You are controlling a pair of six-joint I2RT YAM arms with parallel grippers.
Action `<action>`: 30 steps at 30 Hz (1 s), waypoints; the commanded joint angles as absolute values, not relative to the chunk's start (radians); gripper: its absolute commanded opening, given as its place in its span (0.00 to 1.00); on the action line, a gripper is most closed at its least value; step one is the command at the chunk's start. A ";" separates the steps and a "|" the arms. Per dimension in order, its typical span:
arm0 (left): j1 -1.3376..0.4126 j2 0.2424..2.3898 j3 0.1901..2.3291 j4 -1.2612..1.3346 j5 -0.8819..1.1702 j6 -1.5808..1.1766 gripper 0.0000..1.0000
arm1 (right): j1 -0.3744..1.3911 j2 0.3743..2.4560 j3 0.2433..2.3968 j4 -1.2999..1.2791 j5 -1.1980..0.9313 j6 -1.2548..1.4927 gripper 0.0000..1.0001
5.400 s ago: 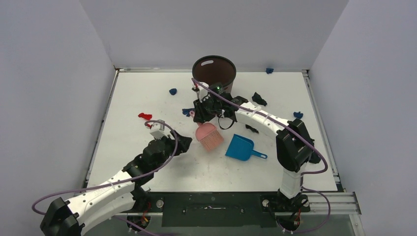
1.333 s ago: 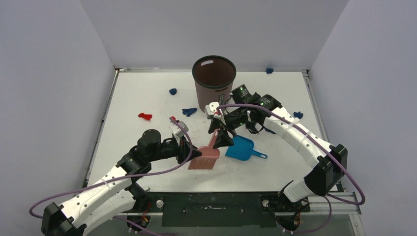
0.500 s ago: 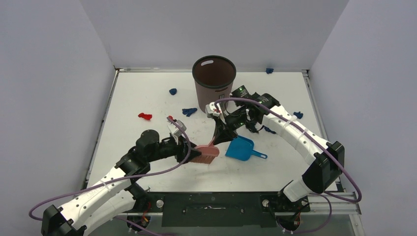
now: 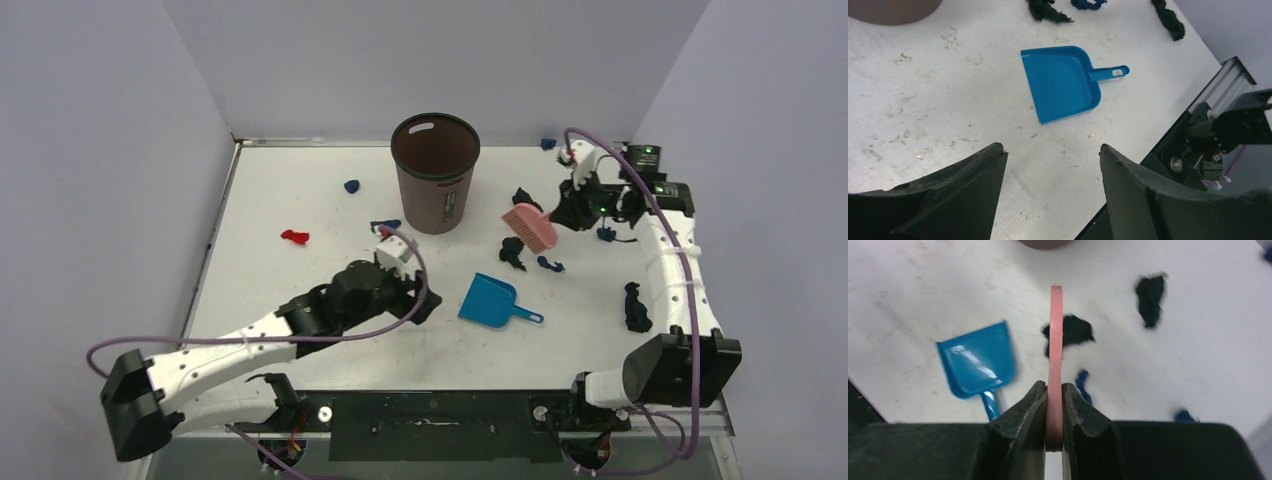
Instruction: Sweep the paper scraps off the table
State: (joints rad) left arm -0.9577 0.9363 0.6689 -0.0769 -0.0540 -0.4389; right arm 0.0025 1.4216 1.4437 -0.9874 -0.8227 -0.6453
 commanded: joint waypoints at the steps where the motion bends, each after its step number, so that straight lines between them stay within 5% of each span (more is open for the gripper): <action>1: -1.101 1.169 0.842 -0.112 -0.352 -0.560 0.67 | -0.128 1.280 1.376 -0.890 -0.644 -0.574 0.05; 6: -1.199 1.398 0.967 -0.100 -0.370 -0.624 0.67 | -0.133 1.210 1.259 -0.874 -0.472 -0.682 0.05; 13: -1.262 1.505 1.005 -0.125 -0.371 -0.645 0.70 | -0.106 1.278 1.268 -1.117 -0.492 -0.904 0.05; 22: -1.257 1.466 0.861 -0.105 -0.445 -0.876 0.69 | 0.294 1.305 1.145 -1.149 -0.378 -0.818 0.05; 30: -1.246 1.479 0.827 -0.109 -0.462 -0.941 0.67 | 0.429 1.352 1.193 -1.205 -0.513 -0.762 0.05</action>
State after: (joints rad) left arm -1.2549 1.5036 0.8158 -0.1349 -0.4343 -0.8799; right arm 0.4023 1.3243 1.1622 -1.1458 -0.4133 -0.8135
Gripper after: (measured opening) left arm 0.680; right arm 0.131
